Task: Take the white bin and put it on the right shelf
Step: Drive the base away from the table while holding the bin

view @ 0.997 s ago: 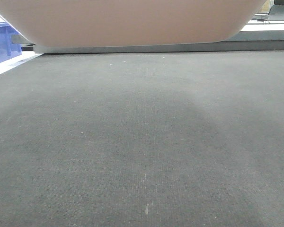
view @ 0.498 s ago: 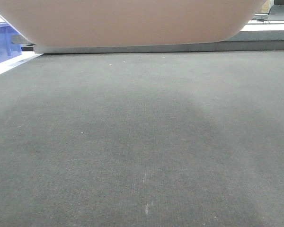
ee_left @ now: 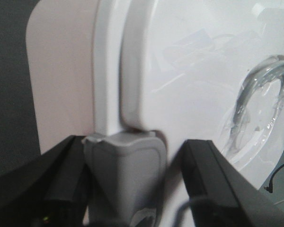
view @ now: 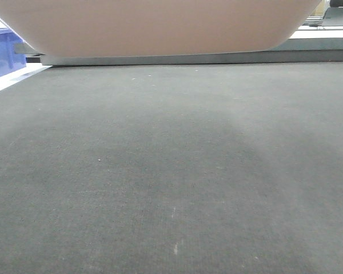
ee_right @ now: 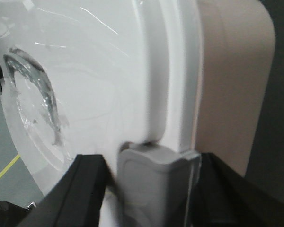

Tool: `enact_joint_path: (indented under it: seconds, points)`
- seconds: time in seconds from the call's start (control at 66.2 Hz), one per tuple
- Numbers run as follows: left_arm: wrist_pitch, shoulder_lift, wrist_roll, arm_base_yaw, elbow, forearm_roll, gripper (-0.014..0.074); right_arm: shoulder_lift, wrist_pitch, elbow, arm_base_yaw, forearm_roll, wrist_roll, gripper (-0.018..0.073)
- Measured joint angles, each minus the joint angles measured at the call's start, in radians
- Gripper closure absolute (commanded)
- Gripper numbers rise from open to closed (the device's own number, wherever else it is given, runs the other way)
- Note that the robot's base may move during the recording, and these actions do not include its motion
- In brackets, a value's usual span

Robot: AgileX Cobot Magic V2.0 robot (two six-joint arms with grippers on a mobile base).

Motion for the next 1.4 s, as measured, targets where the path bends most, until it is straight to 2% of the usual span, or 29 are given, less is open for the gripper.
enact_joint_path:
  seconds: [1.405]
  points:
    - [-0.002,0.0,0.0,0.0,0.0,0.0,0.0322,0.0,0.0,0.0,0.0,0.0,0.0,0.0134]
